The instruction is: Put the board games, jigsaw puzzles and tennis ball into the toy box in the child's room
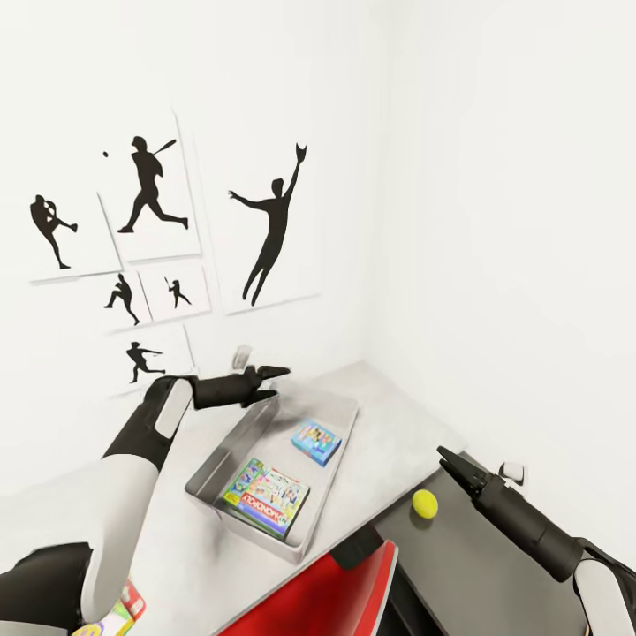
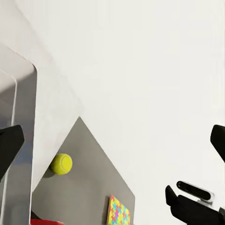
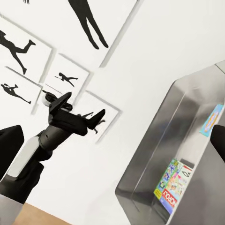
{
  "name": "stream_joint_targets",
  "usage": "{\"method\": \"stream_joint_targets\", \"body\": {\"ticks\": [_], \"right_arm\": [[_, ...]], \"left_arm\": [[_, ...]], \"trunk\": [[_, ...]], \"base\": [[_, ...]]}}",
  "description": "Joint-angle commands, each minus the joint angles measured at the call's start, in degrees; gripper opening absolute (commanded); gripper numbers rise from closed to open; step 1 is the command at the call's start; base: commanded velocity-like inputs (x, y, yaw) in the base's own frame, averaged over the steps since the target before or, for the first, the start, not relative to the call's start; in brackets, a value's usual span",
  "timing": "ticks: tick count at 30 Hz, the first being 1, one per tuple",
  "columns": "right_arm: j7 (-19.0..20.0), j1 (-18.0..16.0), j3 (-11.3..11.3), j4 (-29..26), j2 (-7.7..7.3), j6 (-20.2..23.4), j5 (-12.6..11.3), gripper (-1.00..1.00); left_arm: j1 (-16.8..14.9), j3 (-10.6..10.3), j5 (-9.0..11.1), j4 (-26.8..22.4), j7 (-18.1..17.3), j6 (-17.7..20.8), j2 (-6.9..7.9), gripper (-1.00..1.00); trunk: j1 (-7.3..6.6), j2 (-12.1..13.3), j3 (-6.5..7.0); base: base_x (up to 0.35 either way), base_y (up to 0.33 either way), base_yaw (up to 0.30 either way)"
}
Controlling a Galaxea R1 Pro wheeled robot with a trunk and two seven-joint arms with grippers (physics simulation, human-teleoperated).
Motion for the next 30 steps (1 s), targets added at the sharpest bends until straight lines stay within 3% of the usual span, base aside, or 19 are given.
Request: {"method": "stream_joint_targets", "body": {"ticks": [1, 5, 9, 10, 17, 18, 20, 25, 30], "right_arm": [[0.1, -0.1, -0.1, 0.0, 0.0, 0.3, 0.0, 1.0], [0.1, -0.1, -0.1, 0.0, 0.0, 0.3, 0.0, 1.0], [0.1, -0.1, -0.1, 0.0, 0.02, 0.3, 0.0, 1.0], [0.1, -0.1, -0.1, 0.0, 0.04, 0.3, 0.0, 1.0], [0.1, -0.1, -0.1, 0.0, 0.08, 0.3, 0.0, 1.0], [0.1, 0.0, -0.1, 0.0, 0.08, 0.3, 0.0, 1.0], [0.1, -0.1, -0.1, 0.0, 0.09, 0.3, 0.0, 1.0], [0.1, 0.0, 0.0, 0.0, 0.14, 0.2, 0.0, 1.0], [0.2, 0.0, 0.1, 0.0, 0.26, 0.1, 0.0, 1.0]], "left_arm": [[0.0, 0.1, -0.4, -0.6, -1.9, 0.2, 0.73, 1.0], [1.2, 0.0, -0.4, -3.4, -8.0, 0.2, 4.23, 1.0], [3.4, 0.0, -0.4, -6.5, -14.9, 0.2, 8.66, 1.0], [4.8, 0.0, -0.4, -8.3, -19.0, 0.2, 11.05, 1.0], [10.2, 0.0, -0.7, -12.7, -35.3, 0.1, 19.9, 1.0], [11.7, 0.1, -0.8, -13.1, -39.4, -0.2, 22.47, 1.0], [13.2, 0.3, -0.9, -13.4, -43.0, -0.4, 24.96, 1.0], [17.3, 1.7, -0.8, -13.4, -49.5, -2.2, 30.41, 1.0], [21.7, 7.0, -0.6, -11.8, -50.7, -6.0, 33.69, 1.0]], "trunk": [[0.04, -0.1, -0.04], [0.04, -0.1, 0.33], [0.04, -0.1, 0.69], [0.04, -0.1, 0.78], [0.04, -0.1, 1.42], [0.04, -0.1, 1.52], [0.04, -0.1, 1.7], [0.04, -0.1, 2.16], [0.04, -0.1, 2.62]], "base": [[0.0, 0.0, 0.0], [0.0, 0.0, 0.0], [0.0, 0.0, 0.0], [0.0, 0.0, 0.0], [0.0, 0.0, 0.0], [0.0, 0.0, 0.0], [0.0, 0.0, 0.0], [0.0, 0.0, 0.0], [0.0, 0.0, 0.0]]}}
